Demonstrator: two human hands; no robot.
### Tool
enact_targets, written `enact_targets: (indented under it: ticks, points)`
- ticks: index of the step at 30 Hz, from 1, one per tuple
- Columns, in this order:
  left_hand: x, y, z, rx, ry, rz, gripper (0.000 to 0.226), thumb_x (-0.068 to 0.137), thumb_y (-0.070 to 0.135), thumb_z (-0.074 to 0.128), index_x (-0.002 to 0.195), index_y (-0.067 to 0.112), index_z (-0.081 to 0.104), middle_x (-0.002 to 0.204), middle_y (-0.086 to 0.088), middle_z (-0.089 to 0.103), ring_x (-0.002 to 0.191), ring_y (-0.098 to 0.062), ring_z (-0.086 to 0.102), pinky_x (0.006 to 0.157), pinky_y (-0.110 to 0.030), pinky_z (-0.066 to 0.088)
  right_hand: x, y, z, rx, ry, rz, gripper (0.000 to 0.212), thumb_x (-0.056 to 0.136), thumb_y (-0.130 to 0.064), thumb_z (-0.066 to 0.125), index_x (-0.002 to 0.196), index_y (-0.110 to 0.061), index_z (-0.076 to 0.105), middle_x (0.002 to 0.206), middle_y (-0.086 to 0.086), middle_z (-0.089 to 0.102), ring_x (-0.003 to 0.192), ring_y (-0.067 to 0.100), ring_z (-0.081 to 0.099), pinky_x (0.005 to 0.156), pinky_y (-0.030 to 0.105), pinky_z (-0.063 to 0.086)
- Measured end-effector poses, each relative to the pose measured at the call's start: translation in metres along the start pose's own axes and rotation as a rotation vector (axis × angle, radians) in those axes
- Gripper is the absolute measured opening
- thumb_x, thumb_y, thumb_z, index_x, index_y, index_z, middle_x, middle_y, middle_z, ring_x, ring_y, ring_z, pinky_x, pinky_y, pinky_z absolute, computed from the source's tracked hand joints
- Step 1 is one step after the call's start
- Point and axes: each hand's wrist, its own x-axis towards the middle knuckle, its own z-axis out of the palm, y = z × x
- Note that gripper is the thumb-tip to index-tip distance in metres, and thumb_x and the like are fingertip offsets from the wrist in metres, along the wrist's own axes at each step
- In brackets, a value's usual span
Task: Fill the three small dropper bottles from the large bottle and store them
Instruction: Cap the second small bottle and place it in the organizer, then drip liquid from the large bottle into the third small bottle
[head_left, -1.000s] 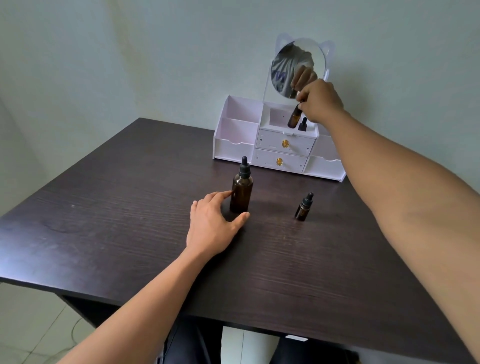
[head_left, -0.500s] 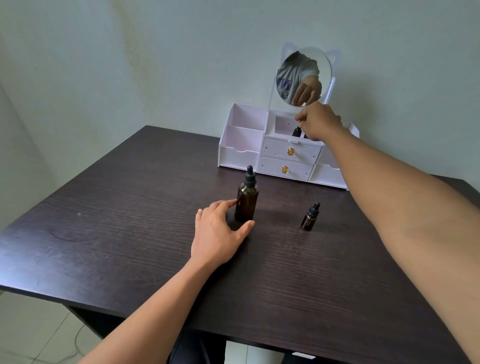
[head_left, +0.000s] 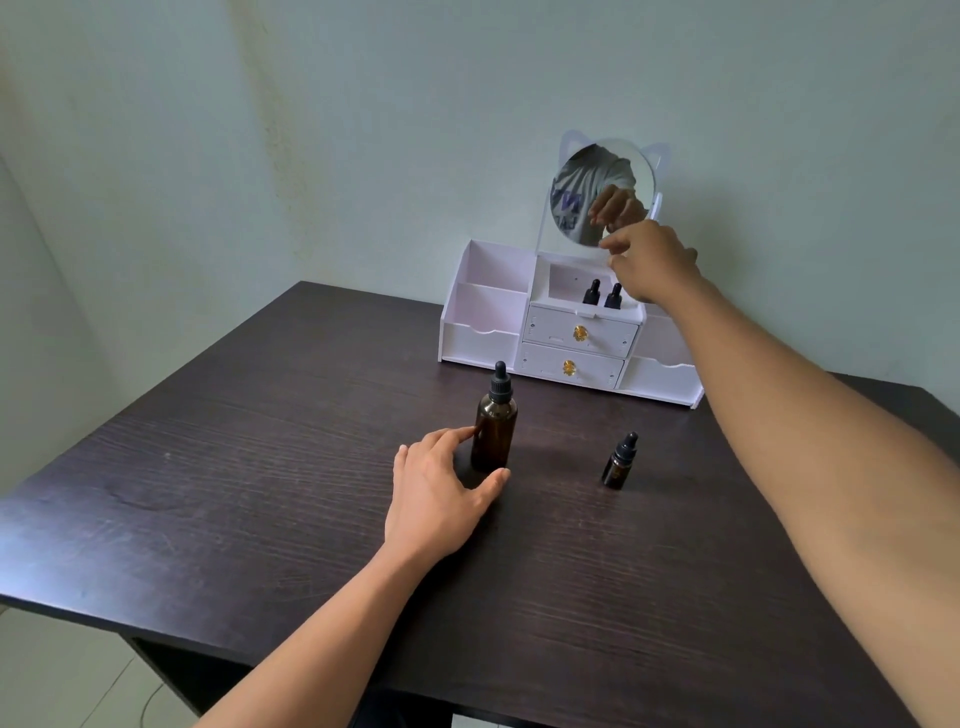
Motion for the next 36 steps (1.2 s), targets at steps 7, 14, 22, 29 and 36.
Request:
enact_targets:
  ticks: [7, 14, 22, 29, 36]
  points:
    - [0.003, -0.005, 0.003, 0.012, 0.014, 0.018, 0.07, 0.08, 0.064, 0.066, 0.14, 0.033, 0.048, 0.14, 0.008, 0.051, 0.132, -0.015, 0.041, 0.119, -0.045, 0.023, -0.06, 0.002, -0.029, 0.027, 0.092, -0.029, 0.026, 0.099, -0.025, 0.057, 0.122, -0.028, 0.069, 0.123, -0.002, 0.069, 0.118, 0.028, 0.057, 0.101, 0.048, 0.037]
    - [0.004, -0.008, 0.004, 0.026, -0.005, 0.024, 0.073, 0.08, 0.066, 0.066, 0.142, 0.033, 0.047, 0.141, 0.007, 0.052, 0.132, -0.014, 0.043, 0.12, -0.045, 0.022, -0.149, 0.018, -0.016, 0.173, -0.068, 0.089, 0.023, 0.096, -0.029, 0.061, 0.116, -0.025, 0.072, 0.094, -0.007, 0.065, 0.084, 0.018, 0.063, 0.087, 0.039, 0.056]
    - [0.005, -0.007, 0.003, 0.027, -0.039, 0.015, 0.075, 0.079, 0.066, 0.067, 0.143, 0.032, 0.045, 0.142, 0.005, 0.052, 0.133, -0.017, 0.044, 0.121, -0.047, 0.019, -0.204, 0.032, 0.017, 0.128, -0.259, 0.182, 0.037, 0.09, -0.039, 0.069, 0.126, -0.03, 0.064, 0.112, -0.009, 0.066, 0.104, 0.013, 0.062, 0.094, 0.041, 0.053]
    - [0.001, -0.007, 0.006, -0.072, -0.01, -0.057, 0.072, 0.075, 0.065, 0.071, 0.136, 0.032, 0.047, 0.136, 0.006, 0.054, 0.132, -0.021, 0.043, 0.115, -0.048, 0.032, -0.211, 0.018, 0.024, 0.065, -0.258, 0.144, 0.018, 0.094, -0.026, 0.065, 0.11, -0.032, 0.063, 0.106, -0.003, 0.063, 0.095, 0.016, 0.062, 0.084, 0.041, 0.056]
    - [-0.003, -0.005, 0.004, -0.089, 0.029, 0.004, 0.06, 0.059, 0.073, 0.076, 0.097, 0.032, 0.054, 0.126, 0.016, 0.051, 0.122, -0.011, 0.045, 0.113, -0.047, 0.032, -0.219, -0.037, 0.031, 0.129, -0.288, 0.006, 0.016, 0.094, -0.035, 0.064, 0.11, -0.034, 0.065, 0.104, -0.01, 0.065, 0.099, 0.012, 0.06, 0.085, 0.038, 0.055]
